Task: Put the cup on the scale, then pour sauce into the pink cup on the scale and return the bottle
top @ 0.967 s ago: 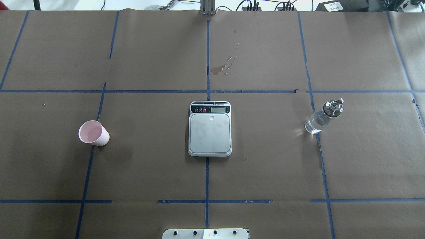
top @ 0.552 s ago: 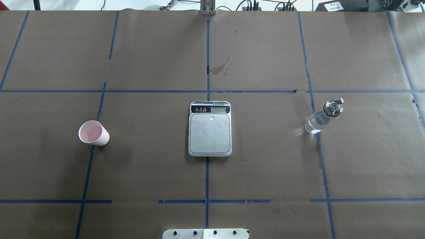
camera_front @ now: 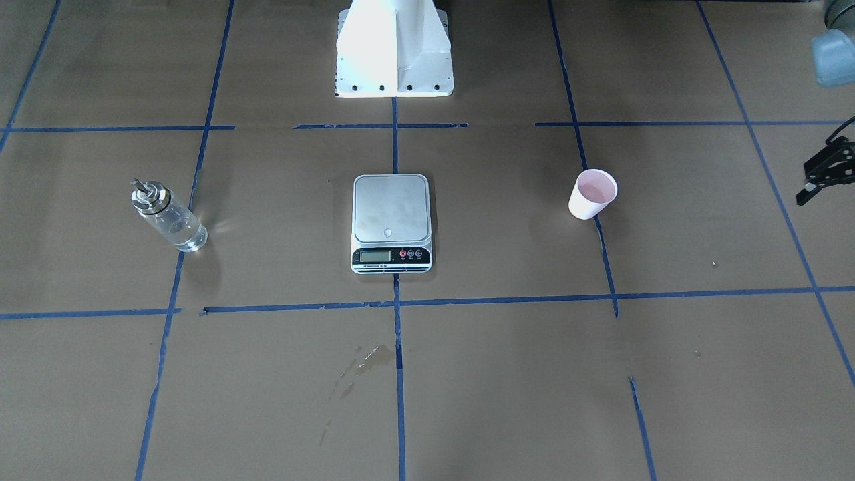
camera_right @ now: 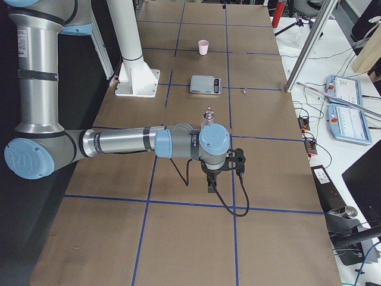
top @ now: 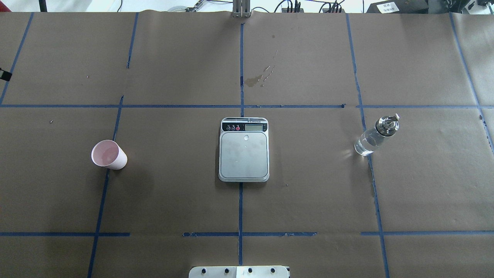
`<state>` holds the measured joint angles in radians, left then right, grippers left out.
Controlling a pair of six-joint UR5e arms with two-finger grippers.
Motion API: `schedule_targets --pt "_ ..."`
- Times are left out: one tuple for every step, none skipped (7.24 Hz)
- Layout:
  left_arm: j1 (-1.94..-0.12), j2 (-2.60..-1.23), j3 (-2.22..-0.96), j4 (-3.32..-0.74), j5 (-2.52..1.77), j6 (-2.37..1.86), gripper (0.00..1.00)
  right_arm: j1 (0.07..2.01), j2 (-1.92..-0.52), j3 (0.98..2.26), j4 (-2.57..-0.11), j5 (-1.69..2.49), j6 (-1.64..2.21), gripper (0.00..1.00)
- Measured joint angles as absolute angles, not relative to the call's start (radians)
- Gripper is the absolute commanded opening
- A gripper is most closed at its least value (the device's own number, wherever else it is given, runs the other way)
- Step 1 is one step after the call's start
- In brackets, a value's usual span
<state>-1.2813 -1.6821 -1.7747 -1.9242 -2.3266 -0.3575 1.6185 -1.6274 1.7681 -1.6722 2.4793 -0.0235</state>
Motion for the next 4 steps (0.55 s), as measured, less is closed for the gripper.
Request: schedule_targets --pt "-1.208 -1.691 -1.792 -1.953 -2.317 -0.566 1.0 1.616 -1.621 1.768 -1.672 2.479 -0.023 1.0" --pt "-1.117 -1.691 -1.811 -1.979 -2.289 -0.713 1.0 1.613 -1.616 1.768 -1.672 2.476 -0.023 1.0" --pt "-1.041 -1.686 -1.826 -1.989 -2.238 -0.807 1.0 1.612 -1.613 1.768 -1.672 2.474 -0.023 1.0" --pt "-0.965 -1.672 -1.851 -1.993 -2.175 -0.912 1.0 1.611 -1.61 1.768 -1.671 2.473 -0.024 1.0"
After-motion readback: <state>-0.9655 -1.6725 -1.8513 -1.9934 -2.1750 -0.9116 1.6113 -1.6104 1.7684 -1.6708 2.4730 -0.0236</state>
